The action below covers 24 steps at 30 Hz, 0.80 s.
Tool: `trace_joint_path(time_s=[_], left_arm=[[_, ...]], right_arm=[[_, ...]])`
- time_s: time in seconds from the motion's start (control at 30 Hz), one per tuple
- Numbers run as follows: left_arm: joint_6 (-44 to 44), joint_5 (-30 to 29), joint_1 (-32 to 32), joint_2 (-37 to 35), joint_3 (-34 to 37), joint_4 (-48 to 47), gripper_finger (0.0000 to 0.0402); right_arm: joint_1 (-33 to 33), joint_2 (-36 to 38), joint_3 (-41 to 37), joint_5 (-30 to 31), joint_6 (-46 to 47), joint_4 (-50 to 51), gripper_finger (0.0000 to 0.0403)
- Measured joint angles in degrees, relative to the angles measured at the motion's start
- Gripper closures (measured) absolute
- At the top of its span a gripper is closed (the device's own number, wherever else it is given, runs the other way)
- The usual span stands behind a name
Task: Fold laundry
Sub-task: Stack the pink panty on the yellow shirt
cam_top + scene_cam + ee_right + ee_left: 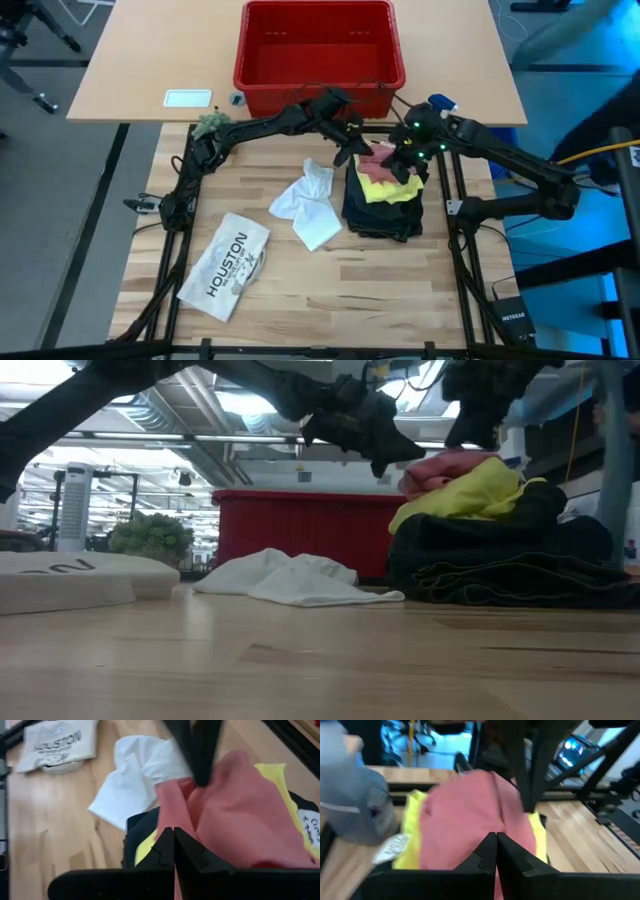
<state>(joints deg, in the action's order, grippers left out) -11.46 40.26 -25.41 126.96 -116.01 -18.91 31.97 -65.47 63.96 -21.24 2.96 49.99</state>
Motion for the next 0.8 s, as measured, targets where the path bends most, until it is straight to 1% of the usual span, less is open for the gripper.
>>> trace_joint_path(time_s=[0.1,0.27,0.43,0.53,0.67,0.8], left_arm=[[-2.67,0.58,1.16,0.02,-0.24,-2.36,0.0401],[-6.25,0.79,3.35,0.02,0.34,-6.13,0.0401],[-7.49,-3.84,5.05,0.02,1.2,-6.37,0.0401],[-7.04,-4.47,5.58,0.98,1.21,-6.05,0.0401],[-6.3,-4.38,5.82,0.83,1.18,-7.22,0.0401],[-7.14,-4.2,5.19,-0.82,-1.35,-7.02,0.0401]], right_arm=[[0.3,-2.81,0.0,1.01,-0.3,-2.06,0.0403],[3.54,-5.33,0.0,1.71,-1.26,-1.86,0.0403],[8.39,-5.21,-0.02,2.11,-2.11,-1.47,0.0403],[10.65,-5.23,-0.02,1.08,-3.33,0.53,0.0403],[10.82,-5.22,-0.02,1.03,-3.64,1.08,0.0403],[10.82,-5.12,-0.02,1.03,-3.8,1.08,0.0403]])
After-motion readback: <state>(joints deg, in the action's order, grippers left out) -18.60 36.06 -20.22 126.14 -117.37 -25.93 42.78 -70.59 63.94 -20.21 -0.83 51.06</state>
